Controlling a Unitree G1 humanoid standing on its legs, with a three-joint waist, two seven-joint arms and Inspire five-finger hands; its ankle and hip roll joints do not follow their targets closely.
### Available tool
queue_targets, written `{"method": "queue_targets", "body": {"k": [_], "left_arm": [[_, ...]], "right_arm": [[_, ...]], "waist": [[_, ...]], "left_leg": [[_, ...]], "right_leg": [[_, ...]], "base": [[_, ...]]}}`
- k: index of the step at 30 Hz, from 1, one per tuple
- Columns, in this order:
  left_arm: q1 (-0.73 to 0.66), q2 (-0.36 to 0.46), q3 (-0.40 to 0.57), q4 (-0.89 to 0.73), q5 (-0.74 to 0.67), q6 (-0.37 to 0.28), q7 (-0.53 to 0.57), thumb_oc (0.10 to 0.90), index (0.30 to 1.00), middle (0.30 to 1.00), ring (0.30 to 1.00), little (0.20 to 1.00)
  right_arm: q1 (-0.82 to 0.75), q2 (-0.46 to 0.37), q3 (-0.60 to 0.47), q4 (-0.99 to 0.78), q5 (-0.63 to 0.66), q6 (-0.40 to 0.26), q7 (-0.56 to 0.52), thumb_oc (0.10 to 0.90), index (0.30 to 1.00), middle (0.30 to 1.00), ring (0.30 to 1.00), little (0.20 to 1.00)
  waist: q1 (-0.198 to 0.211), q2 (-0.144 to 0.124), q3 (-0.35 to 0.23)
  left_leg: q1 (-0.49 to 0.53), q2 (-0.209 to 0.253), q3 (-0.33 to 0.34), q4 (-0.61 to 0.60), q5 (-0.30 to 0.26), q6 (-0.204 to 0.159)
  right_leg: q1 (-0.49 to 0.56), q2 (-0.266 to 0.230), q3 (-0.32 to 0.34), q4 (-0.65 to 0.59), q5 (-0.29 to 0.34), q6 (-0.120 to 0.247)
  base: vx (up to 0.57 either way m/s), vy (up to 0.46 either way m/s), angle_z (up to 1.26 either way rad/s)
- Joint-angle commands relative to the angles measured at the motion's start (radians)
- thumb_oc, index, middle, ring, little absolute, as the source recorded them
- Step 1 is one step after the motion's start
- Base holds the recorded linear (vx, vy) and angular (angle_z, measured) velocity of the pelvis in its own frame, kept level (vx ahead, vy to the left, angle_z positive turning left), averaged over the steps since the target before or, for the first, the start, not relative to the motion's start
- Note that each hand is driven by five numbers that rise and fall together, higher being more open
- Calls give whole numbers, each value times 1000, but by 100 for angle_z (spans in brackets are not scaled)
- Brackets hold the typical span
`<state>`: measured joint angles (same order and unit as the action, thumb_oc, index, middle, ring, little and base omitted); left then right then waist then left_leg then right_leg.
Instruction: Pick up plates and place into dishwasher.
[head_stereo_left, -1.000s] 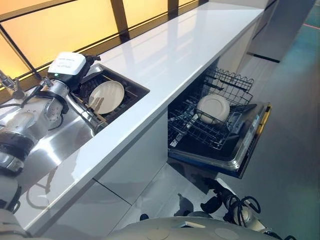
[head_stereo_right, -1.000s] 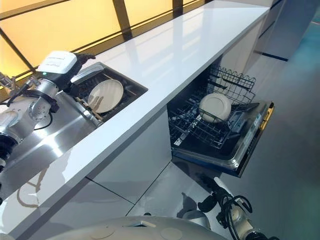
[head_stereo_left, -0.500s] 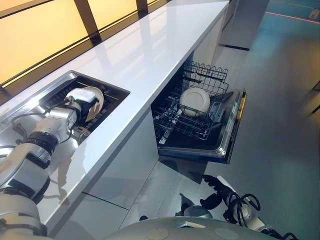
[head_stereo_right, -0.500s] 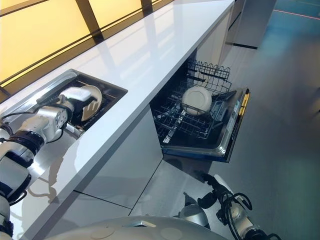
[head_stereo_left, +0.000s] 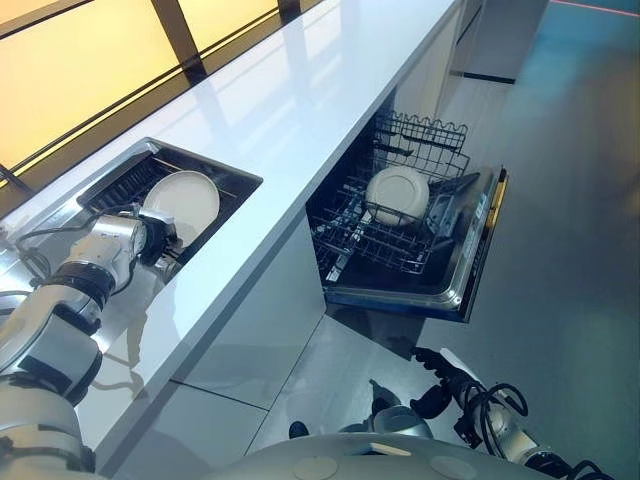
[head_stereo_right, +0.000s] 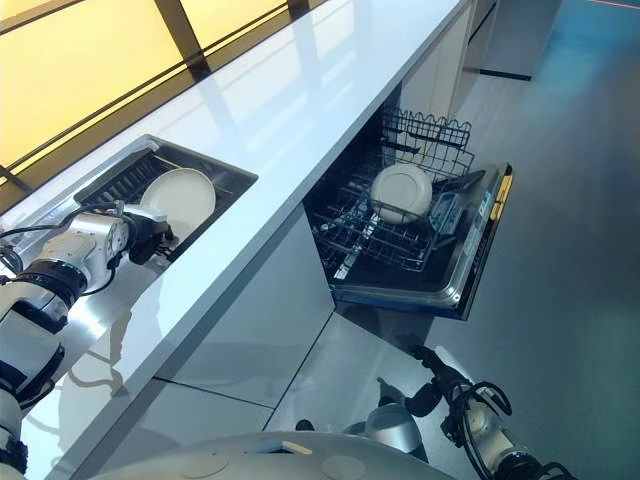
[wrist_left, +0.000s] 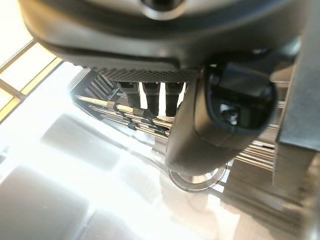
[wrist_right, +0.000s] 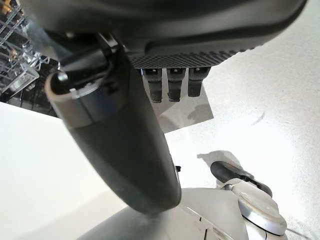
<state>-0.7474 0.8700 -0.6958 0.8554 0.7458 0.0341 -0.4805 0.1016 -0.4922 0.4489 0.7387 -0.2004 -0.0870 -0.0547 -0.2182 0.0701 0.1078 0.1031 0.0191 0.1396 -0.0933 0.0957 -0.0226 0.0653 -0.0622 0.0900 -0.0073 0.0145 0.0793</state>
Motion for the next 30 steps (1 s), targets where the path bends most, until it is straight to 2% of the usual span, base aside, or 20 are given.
{"method": "queue_targets", "body": {"k": [1, 6, 10, 13, 17, 21, 22, 23, 24, 27, 29, 30], "left_arm": [[102, 119, 71, -28, -9, 75, -95, 800, 900, 900, 900, 900], [271, 194, 189, -223, -65, 106, -181, 800, 900, 900, 900, 900], [386, 264, 280, -334, -100, 92, -200, 800, 900, 900, 900, 900], [472, 291, 355, -408, -112, 75, -210, 800, 900, 900, 900, 900], [546, 303, 415, -489, -150, 87, -212, 800, 900, 900, 900, 900], [550, 294, 432, -535, -196, 77, -119, 800, 900, 900, 900, 900], [545, 290, 432, -546, -200, 70, -86, 762, 867, 867, 867, 862], [539, 283, 429, -549, -211, 67, -39, 800, 900, 900, 900, 900], [530, 275, 425, -547, -229, 54, 11, 800, 900, 900, 900, 900], [470, 221, 394, -512, -302, 30, 168, 800, 900, 900, 900, 900], [437, 169, 381, -489, -372, -9, 261, 800, 900, 900, 900, 900], [435, 154, 387, -490, -387, -10, 275, 800, 900, 900, 900, 900]], "right_arm": [[-61, -7, -6, -87, -15, -45, -6, 800, 900, 900, 900, 900], [-66, -12, -25, -94, -23, -50, -3, 800, 900, 900, 900, 900], [-58, -20, -43, -116, -17, -47, -3, 800, 900, 900, 900, 900], [-54, -20, -61, -116, -13, -47, -11, 800, 900, 900, 900, 900], [-53, -20, -71, -114, -8, -45, -13, 800, 900, 900, 900, 900], [-56, -16, -75, -105, -15, -50, -10, 800, 900, 900, 900, 900], [-56, -16, -74, -107, -15, -49, -11, 800, 900, 900, 900, 900], [-55, -16, -73, -107, -13, -51, -11, 800, 900, 900, 900, 900], [-53, -15, -74, -105, -15, -55, -11, 800, 900, 900, 900, 900], [-51, -5, -70, -99, -18, -56, -16, 800, 900, 900, 900, 900], [-48, 5, -73, -97, -21, -59, -20, 800, 900, 900, 900, 900], [-48, 9, -74, -97, -20, -58, -22, 800, 900, 900, 900, 900]], "waist": [[61, -22, 15], [105, -22, 20], [135, -23, 22], [158, -23, 23], [171, -24, 26], [180, -26, 23], [180, -27, 23], [179, -29, 23], [178, -30, 23], [169, -38, 23], [162, -44, 23], [161, -47, 24]], "left_leg": [[5, -106, 31, 111, -209, 88], [7, -104, 7, 103, -200, 85], [8, -104, -10, 93, -191, 83], [6, -104, -21, 90, -186, 81], [6, -104, -31, 93, -185, 80], [11, -105, -37, 83, -180, 77], [12, -105, -37, 81, -180, 77], [13, -104, -36, 78, -178, 76], [13, -104, -35, 75, -177, 76], [15, -104, -30, 64, -173, 75], [16, -103, -24, 59, -171, 74], [16, -102, -22, 60, -171, 74]], "right_leg": [[-67, 28, -51, 27, 16, 64], [-48, 21, -89, 14, 15, 63], [-34, 17, -115, 9, 11, 61], [-28, 11, -135, 6, 11, 60], [-22, 6, -150, 6, 11, 57], [-13, 3, -163, -1, 13, 57], [-13, 3, -164, -2, 13, 57], [-14, 3, -163, -2, 14, 57], [-16, 3, -163, -2, 15, 58], [-22, 6, -158, -1, 19, 60], [-27, 8, -149, 1, 21, 60], [-30, 8, -146, 2, 22, 60]], "base": [[-99, 33, 23], [-87, 31, 20], [-64, 20, 23], [-49, 12, 15], [-26, 15, 17], [-7, 14, 6], [-10, 15, 14], [-11, 11, 10], [-9, 3, 6], [-8, -2, 5], [-9, -2, 3], [0, 0, 0]]}}
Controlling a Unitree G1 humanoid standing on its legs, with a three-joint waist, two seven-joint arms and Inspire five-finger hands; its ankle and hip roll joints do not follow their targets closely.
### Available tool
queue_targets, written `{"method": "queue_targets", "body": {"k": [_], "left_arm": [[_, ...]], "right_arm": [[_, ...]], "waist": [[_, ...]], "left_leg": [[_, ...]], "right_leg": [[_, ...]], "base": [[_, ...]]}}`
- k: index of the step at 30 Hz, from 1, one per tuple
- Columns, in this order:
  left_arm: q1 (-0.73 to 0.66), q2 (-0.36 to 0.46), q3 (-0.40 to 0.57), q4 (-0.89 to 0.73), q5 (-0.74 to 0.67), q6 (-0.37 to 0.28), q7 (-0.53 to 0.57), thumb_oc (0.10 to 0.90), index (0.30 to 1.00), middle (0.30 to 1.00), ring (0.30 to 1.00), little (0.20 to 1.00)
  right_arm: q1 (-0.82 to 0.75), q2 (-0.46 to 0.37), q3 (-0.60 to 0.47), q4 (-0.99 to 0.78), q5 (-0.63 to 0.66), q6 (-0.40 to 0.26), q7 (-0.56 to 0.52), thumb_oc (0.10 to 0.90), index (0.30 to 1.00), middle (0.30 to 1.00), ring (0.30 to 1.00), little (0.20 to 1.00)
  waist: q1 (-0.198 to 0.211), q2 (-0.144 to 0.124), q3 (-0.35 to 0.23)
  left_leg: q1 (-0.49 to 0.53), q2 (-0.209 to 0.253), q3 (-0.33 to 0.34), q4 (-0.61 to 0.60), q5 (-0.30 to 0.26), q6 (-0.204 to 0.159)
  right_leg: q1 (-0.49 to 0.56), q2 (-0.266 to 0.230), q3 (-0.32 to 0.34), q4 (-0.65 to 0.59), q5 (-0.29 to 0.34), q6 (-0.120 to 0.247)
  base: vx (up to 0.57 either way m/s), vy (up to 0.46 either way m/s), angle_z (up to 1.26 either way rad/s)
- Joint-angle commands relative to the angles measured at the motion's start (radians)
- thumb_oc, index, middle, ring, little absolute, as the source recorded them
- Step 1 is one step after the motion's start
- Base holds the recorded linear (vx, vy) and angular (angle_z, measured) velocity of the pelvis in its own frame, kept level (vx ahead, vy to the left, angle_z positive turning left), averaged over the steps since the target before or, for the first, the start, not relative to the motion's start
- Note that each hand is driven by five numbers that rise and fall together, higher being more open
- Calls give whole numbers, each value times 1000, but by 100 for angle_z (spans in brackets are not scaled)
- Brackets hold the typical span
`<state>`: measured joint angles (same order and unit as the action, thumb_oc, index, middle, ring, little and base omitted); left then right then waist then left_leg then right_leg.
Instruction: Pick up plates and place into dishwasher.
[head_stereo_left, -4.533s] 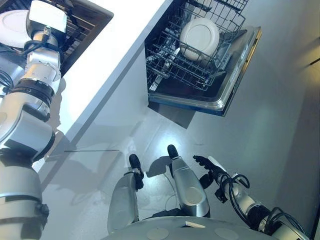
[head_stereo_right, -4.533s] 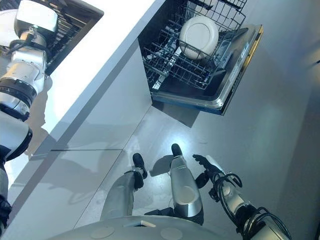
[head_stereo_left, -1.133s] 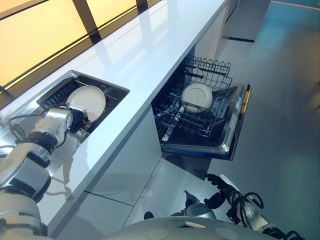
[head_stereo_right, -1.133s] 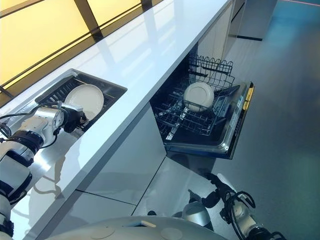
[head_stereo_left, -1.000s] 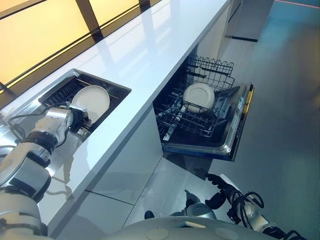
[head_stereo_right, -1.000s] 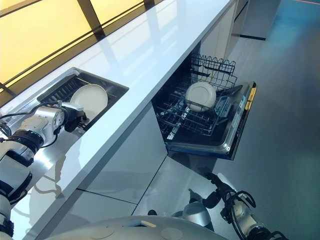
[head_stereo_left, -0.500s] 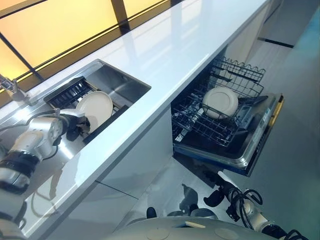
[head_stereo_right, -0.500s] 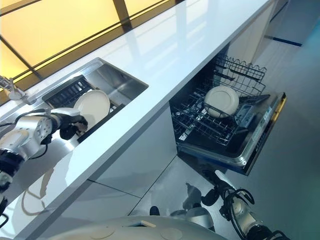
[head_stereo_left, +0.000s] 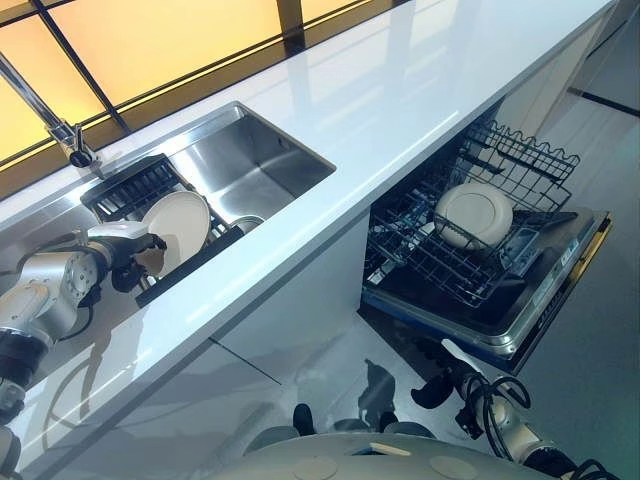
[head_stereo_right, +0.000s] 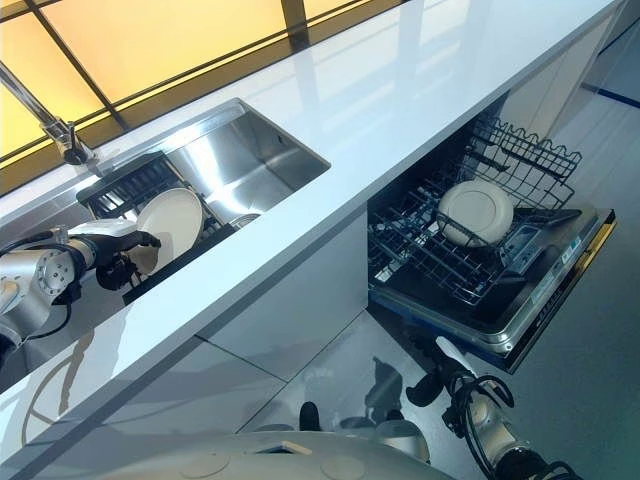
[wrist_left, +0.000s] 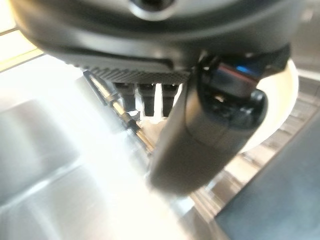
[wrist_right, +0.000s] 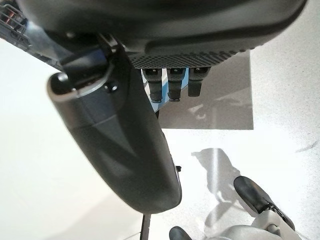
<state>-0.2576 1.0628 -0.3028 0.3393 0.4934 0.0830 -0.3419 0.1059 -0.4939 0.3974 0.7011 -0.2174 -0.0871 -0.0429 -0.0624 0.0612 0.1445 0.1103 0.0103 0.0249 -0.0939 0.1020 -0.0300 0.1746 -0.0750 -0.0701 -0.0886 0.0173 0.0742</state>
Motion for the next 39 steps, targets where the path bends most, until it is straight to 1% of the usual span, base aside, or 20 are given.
{"method": "queue_targets", "body": {"k": [1, 3, 5, 6, 7, 9, 11, 14, 18, 23, 28, 32, 39], "left_arm": [[-59, -58, 2, 17, -187, -70, 159, 800, 900, 900, 900, 900], [-74, -97, 31, -8, -278, -65, 182, 800, 900, 900, 900, 900], [-79, -117, 76, -40, -331, -66, 205, 800, 900, 900, 900, 900], [-78, -117, 83, -46, -336, -62, 204, 800, 900, 900, 900, 900], [-75, -112, 107, -77, -370, -51, 211, 800, 900, 900, 900, 900], [-58, -106, 154, -120, -395, -46, 226, 800, 900, 900, 900, 900], [-51, -88, 209, -159, -429, -46, 217, 800, 900, 900, 900, 900], [-48, -74, 242, -186, -435, -38, 210, 800, 900, 900, 900, 900], [-85, -24, 266, -201, -440, -22, 192, 800, 900, 900, 900, 900], [-163, 28, 237, -156, -437, -8, 154, 800, 900, 900, 900, 900], [-244, 66, 183, -106, -431, 12, 95, 800, 900, 900, 900, 900], [-314, 77, 139, -73, -424, 32, 106, 800, 900, 900, 900, 900], [-456, 82, 34, 54, -356, 27, 116, 800, 900, 900, 900, 900]], "right_arm": [[-51, 15, -24, -61, -5, -56, -36, 800, 900, 900, 900, 900], [-54, 25, -26, -60, 1, -49, -45, 800, 900, 900, 900, 900], [-50, 39, -37, -55, -2, -45, -53, 800, 900, 900, 900, 900], [-49, 40, -38, -55, -3, -44, -54, 800, 900, 900, 900, 900], [-43, 45, -44, -57, -6, -41, -58, 800, 900, 900, 900, 900], [-29, 51, -56, -64, -11, -39, -62, 800, 900, 900, 900, 900], [-18, 58, -70, -64, -16, -36, -67, 800, 900, 900, 900, 900], [-12, 63, -75, -68, -21, -30, -65, 800, 900, 900, 900, 900], [-12, 65, -77, -67, -20, -25, -61, 800, 900, 900, 900, 900], [-15, 69, -69, -74, -16, -15, -58, 800, 900, 900, 900, 900], [-15, 71, -59, -60, -18, -17, -58, 800, 900, 900, 900, 900], [-21, 70, -53, -47, -16, -19, -57, 800, 900, 900, 900, 900], [-30, 66, -34, -39, -7, -17, -59, 800, 900, 900, 900, 900]], "waist": [[4, -41, -12], [2, -46, -10], [1, -49, -10], [1, -50, -10], [2, -50, -11], [2, -51, -12], [4, -48, -12], [4, -47, -14], [3, -41, -21], [-5, -35, -29], [-16, -31, -33], [-25, -29, -32], [-46, -29, -27]], "left_leg": [[8, -93, 94, 60, -177, 81], [10, -90, 101, 59, -176, 80], [13, -88, 108, 59, -176, 79], [13, -88, 109, 60, -177, 79], [12, -87, 112, 61, -177, 79], [12, -86, 114, 64, -180, 79], [10, -86, 115, 69, -182, 79], [11, -86, 114, 72, -185, 79], [16, -86, 114, 73, -187, 78], [21, -87, 117, 72, -191, 78], [23, -86, 128, 78, -197, 79], [24, -86, 133, 83, -201, 81], [23, -88, 140, 91, -208, 86]], "right_leg": [[-142, 21, 16, 85, 20, 65], [-141, 21, 17, 85, 20, 64], [-138, 20, 18, 83, 20, 63], [-138, 20, 18, 83, 20, 63], [-137, 18, 17, 81, 20, 63], [-134, 17, 18, 79, 19, 62], [-130, 14, 16, 78, 16, 60], [-127, 12, 15, 78, 14, 60], [-123, 8, 11, 81, 10, 61], [-124, 7, 13, 85, 7, 64], [-127, 7, 20, 92, 5, 68], [-132, 8, 25, 99, 4, 70], [-147, 10, 40, 114, 6, 75]], "base": [[0, 0, 0], [-2, -9, 2], [0, 0, 0], [0, 0, 0], [0, 0, 0], [0, 0, 0], [0, 0, 0], [0, 0, 0], [28, -3, 0], [14, -2, -1], [12, -4, 0], [10, -3, 0], [40, -14, -2]]}}
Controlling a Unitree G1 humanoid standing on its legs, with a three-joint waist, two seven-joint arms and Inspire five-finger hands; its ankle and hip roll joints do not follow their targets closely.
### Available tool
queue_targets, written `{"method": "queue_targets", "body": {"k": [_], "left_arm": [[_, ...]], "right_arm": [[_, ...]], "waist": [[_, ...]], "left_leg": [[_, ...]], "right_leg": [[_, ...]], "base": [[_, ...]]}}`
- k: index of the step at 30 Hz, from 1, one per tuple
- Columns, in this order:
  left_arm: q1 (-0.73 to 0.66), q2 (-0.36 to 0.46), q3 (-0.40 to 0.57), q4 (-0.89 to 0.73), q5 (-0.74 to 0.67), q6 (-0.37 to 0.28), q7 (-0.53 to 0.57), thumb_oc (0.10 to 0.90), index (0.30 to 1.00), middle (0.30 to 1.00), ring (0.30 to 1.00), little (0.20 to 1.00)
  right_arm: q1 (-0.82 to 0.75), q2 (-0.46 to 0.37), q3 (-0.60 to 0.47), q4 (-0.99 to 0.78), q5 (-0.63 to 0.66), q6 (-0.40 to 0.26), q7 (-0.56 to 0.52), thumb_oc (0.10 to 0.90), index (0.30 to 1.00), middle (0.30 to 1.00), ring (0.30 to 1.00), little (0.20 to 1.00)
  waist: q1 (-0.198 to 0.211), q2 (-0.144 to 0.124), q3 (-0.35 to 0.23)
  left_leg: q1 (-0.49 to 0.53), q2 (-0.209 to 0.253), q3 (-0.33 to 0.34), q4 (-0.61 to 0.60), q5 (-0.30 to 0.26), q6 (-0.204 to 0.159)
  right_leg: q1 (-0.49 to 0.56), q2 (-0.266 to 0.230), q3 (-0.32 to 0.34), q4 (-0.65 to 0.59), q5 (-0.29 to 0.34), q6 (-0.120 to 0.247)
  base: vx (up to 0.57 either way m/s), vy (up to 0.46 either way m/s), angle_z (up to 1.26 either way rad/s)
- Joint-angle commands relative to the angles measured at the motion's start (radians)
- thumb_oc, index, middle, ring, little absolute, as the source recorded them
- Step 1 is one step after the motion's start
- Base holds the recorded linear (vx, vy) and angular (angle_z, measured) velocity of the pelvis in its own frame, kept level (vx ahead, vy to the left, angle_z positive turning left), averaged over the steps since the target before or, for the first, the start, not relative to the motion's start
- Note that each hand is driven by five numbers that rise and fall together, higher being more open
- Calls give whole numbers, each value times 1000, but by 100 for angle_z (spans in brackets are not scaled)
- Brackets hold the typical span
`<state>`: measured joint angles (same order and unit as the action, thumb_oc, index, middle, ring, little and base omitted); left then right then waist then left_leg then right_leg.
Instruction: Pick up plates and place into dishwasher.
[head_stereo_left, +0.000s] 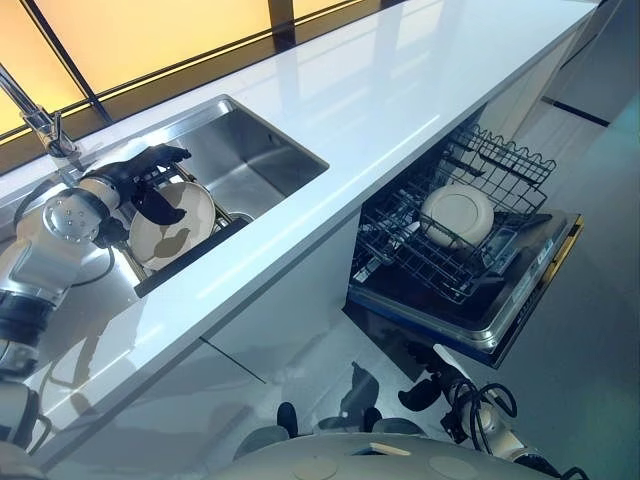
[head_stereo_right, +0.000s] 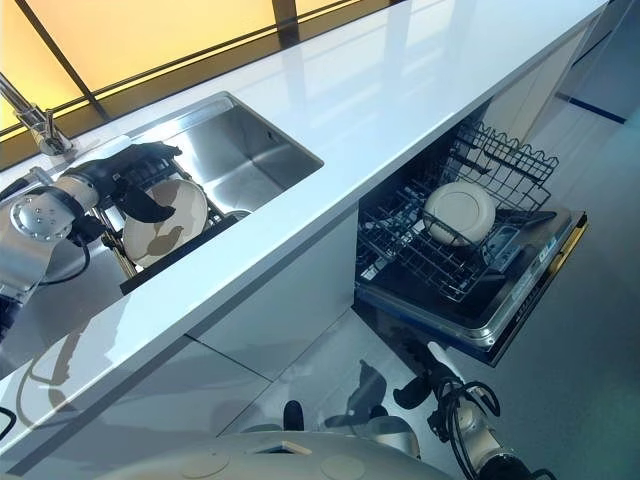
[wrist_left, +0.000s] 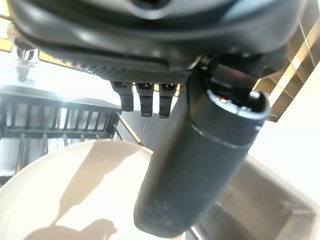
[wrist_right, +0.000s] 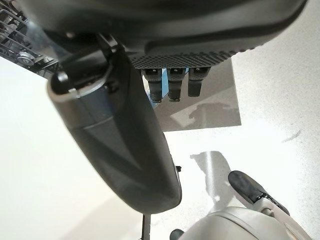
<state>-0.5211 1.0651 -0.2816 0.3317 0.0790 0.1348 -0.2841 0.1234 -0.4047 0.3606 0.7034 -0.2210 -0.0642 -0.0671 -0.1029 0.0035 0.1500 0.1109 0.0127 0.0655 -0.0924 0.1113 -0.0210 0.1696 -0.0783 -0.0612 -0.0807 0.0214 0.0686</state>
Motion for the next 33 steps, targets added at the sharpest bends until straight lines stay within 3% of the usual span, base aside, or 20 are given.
{"method": "queue_targets", "body": {"k": [1, 8, 18, 25, 33], "left_arm": [[-207, 76, -3, 80, 67, -27, 63, 800, 900, 900, 900, 900], [-293, 36, -97, 234, 132, -18, 67, 800, 900, 900, 900, 900], [-363, 13, -184, 422, 253, 70, 2, 800, 900, 900, 900, 900], [-370, 23, -159, 534, 339, 149, 122, 800, 900, 900, 900, 900], [-345, 16, -119, 536, 343, 171, 238, 800, 900, 900, 900, 900]], "right_arm": [[-48, -23, 5, -40, -2, -40, -35, 800, 900, 900, 900, 900], [-44, -27, 25, -28, 1, -43, -42, 800, 900, 900, 900, 900], [-54, -48, 19, -17, 18, -40, -58, 800, 900, 900, 900, 900], [-60, -51, 30, -13, 24, -48, -58, 800, 900, 900, 900, 900], [-74, -47, 49, 1, 39, -58, -76, 800, 900, 900, 900, 900]], "waist": [[-7, 29, -32], [-36, 28, -13], [-60, 24, 30], [-57, 18, 44], [-44, 8, 51]], "left_leg": [[22, -91, 101, 91, -218, 78], [4, -96, 111, 118, -230, 88], [-39, -105, 116, 167, -240, 102], [-59, -109, 107, 181, -239, 104], [-72, -108, 99, 182, -236, 103]], "right_leg": [[-145, 14, 34, 108, 2, 82], [-179, 17, 63, 135, 2, 87], [-223, 18, 99, 163, 12, 93], [-234, 17, 105, 164, 15, 90], [-243, 16, 102, 169, 13, 88]], "base": [[41, -15, -3], [54, -8, -13], [30, -1, -16], [27, 12, -7], [2, 4, 4]]}}
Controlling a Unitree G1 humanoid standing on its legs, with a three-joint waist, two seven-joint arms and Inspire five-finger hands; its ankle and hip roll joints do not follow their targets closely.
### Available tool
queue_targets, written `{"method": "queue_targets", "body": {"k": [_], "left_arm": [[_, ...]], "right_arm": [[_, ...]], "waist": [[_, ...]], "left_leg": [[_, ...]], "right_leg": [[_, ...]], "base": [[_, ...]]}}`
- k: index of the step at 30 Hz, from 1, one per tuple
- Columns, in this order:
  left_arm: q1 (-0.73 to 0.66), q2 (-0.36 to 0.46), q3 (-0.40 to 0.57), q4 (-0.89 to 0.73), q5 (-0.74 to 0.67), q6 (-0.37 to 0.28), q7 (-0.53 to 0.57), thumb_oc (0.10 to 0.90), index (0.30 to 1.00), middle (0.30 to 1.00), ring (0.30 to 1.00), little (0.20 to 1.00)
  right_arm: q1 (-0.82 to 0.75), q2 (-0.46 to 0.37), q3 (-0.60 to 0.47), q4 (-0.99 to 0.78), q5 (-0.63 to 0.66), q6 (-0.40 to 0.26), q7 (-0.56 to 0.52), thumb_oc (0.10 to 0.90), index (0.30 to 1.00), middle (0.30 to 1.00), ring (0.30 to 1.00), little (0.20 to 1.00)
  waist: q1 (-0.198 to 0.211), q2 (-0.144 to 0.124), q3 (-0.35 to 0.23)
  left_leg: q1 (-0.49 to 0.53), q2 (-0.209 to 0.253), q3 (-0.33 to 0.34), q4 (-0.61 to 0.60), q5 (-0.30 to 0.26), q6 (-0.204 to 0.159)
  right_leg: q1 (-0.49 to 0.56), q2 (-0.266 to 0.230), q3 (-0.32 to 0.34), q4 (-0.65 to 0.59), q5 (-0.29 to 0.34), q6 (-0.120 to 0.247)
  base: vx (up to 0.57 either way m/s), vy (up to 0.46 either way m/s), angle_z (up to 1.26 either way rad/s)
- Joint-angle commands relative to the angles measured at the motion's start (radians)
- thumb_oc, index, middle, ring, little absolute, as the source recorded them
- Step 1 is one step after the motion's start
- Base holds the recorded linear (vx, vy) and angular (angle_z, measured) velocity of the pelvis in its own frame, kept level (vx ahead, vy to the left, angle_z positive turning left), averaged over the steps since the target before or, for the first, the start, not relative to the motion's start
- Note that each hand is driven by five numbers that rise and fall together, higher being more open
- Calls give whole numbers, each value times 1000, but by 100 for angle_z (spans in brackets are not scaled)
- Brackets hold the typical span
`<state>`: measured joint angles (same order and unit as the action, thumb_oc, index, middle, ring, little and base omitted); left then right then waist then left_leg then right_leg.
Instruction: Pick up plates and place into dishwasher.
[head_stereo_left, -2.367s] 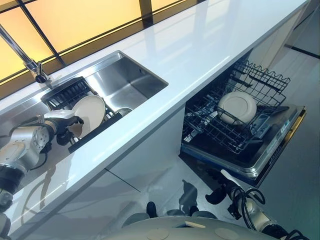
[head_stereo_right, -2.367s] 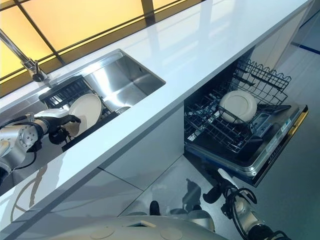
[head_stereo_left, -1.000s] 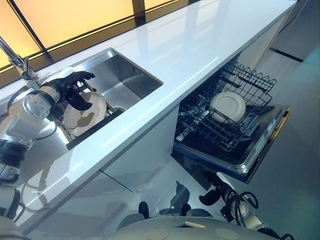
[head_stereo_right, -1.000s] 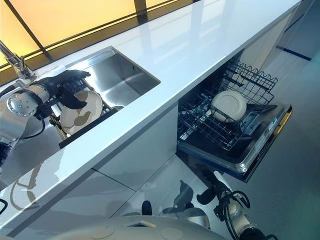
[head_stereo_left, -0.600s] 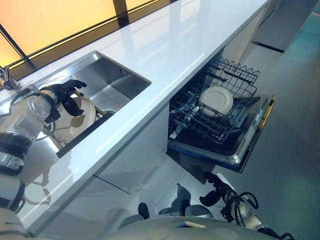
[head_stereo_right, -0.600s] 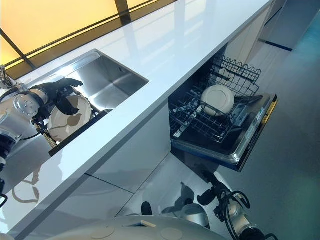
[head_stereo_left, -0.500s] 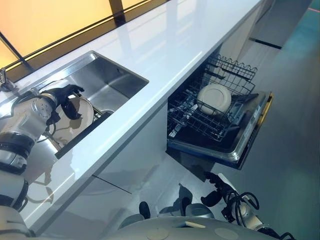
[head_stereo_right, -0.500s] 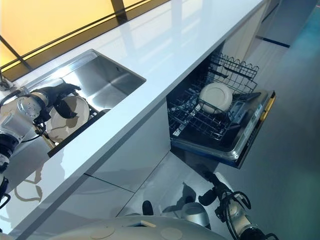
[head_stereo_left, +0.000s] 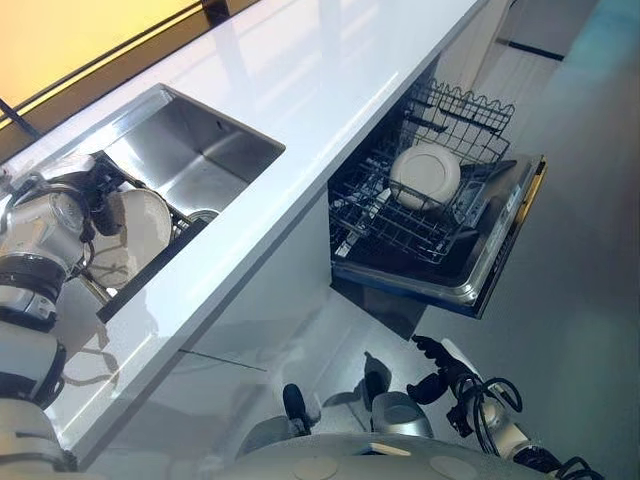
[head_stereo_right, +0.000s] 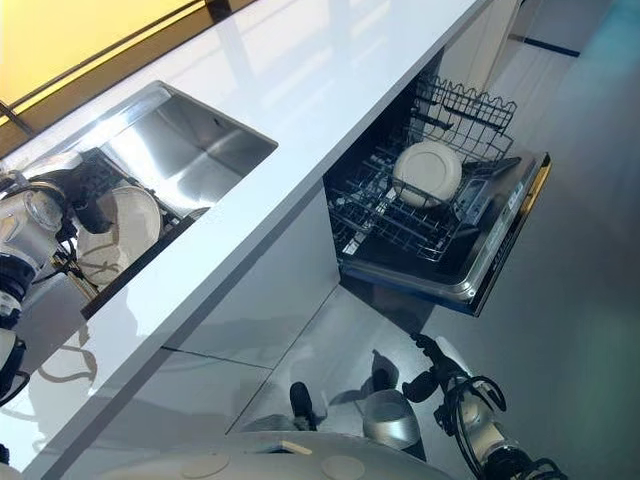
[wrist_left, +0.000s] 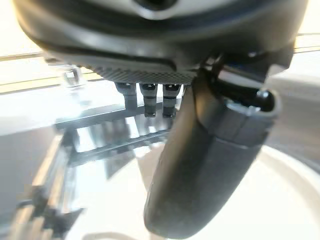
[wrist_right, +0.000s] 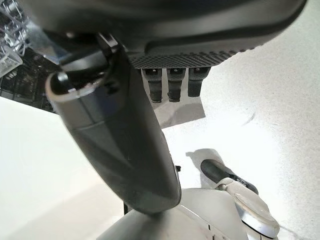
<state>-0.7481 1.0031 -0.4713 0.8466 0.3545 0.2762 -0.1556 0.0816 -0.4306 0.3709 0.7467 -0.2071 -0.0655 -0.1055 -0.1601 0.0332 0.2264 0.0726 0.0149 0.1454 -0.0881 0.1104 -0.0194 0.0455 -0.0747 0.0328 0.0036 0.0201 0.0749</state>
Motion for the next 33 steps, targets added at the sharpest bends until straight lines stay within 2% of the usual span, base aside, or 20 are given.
{"method": "queue_targets", "body": {"k": [1, 9, 13, 17, 20, 28, 33], "left_arm": [[-113, 77, 74, 17, 66, 31, 112, 800, 900, 900, 900, 900], [-57, 62, 104, -13, 73, 56, 86, 800, 900, 900, 900, 900], [-53, 52, 94, -13, 61, 34, 27, 800, 900, 900, 900, 900], [-56, 32, 81, -14, -20, 19, -28, 800, 900, 900, 900, 900], [-67, 23, 77, -7, -44, -4, -23, 800, 900, 900, 900, 900], [-147, 21, 87, -9, -199, -49, 109, 800, 900, 900, 900, 900], [-186, 9, 81, -12, -254, -38, 98, 800, 900, 900, 900, 900]], "right_arm": [[-31, -20, 38, -41, 25, -57, -39, 800, 900, 900, 900, 900], [-27, -20, 33, -58, 24, -47, -38, 800, 900, 900, 900, 900], [-31, -18, 31, -56, 20, -43, -38, 800, 900, 900, 900, 900], [-33, -19, 31, -61, 13, -35, -33, 800, 900, 900, 900, 900], [-36, -18, 31, -60, 10, -30, -32, 800, 900, 900, 900, 900], [-39, -12, 38, -21, 9, -48, -46, 800, 900, 900, 900, 900], [-43, -11, 47, -18, 20, -51, -48, 800, 900, 900, 900, 900]], "waist": [[14, -23, -25], [22, -31, -14], [23, -33, -9], [18, -34, -5], [15, -35, -1], [6, -41, 15], [1, -44, 19]], "left_leg": [[-34, -111, 19, 178, -235, 102], [-44, -109, 9, 187, -237, 104], [-48, -108, 8, 192, -237, 104], [-46, -108, 8, 188, -236, 105], [-47, -108, 8, 187, -235, 106], [-53, -108, 9, 181, -229, 106], [-57, -108, 12, 180, -228, 106]], "right_leg": [[-119, 12, 8, 85, 14, 81], [-128, 12, 4, 96, 11, 81], [-131, 11, 3, 99, 11, 84], [-134, 13, 5, 101, 13, 85], [-138, 14, 8, 102, 14, 85], [-154, 16, 12, 110, 19, 88], [-161, 19, 17, 112, 20, 88]], "base": [[12, 8, 3], [7, 8, 3], [-1, 4, 2], [0, 0, 0], [0, 0, 0], [-3, 0, 1], [0, 0, 0]]}}
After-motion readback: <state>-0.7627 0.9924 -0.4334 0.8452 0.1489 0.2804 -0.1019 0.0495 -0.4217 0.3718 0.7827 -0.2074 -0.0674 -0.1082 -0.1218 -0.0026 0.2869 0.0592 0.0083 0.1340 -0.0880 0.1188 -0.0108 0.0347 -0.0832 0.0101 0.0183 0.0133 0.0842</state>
